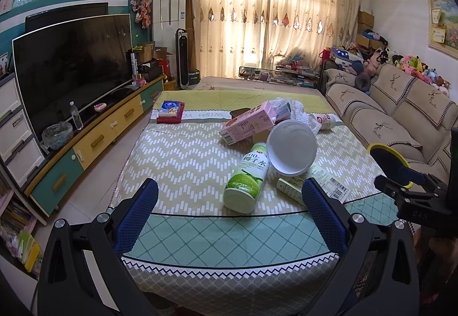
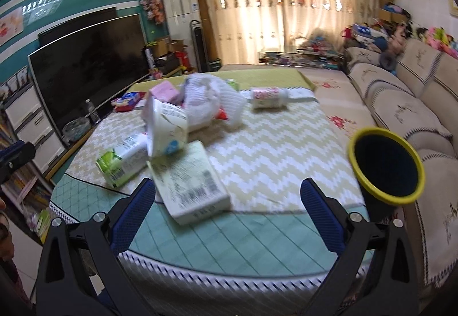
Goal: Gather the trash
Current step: 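Grasp the white plastic cup with the right tool and lift it, then carry the cup over the yellow-rimmed bin and open the right tool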
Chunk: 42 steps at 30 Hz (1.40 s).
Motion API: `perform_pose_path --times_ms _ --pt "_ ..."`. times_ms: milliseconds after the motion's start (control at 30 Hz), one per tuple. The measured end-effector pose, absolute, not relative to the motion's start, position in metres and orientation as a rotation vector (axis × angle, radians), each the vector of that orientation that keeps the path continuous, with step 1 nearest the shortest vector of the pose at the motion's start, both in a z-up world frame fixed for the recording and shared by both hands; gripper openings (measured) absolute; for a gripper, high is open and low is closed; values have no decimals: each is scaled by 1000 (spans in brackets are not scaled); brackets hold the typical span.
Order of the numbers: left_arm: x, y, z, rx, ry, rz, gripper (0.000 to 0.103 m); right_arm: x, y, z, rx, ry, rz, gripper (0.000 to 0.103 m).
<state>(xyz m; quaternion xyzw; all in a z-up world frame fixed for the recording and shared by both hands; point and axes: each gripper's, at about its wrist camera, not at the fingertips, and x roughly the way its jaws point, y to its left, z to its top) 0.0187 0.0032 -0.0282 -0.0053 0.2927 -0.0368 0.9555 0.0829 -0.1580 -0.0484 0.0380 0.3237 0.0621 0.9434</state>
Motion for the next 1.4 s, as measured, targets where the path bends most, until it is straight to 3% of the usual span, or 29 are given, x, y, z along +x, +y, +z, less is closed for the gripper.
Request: perform_pose_path --times_ms 133,200,367,700,833,1400 --pt "26 11 -35 -29 612 -65 99 107 -131 -46 44 659 177 96" --pt "30 14 -38 -34 620 -62 99 119 -117 -47 29 666 200 91" --pt "40 20 -46 -47 635 -58 99 150 -94 -55 13 709 216 62" --pt "56 25 -59 -55 664 -59 99 190 -87 -73 35 752 180 29" --pt "63 24 -63 -54 672 -62 99 194 -96 -76 61 747 173 6" --pt "79 -1 -72 -20 697 -122 99 175 -189 -47 190 668 84 5"
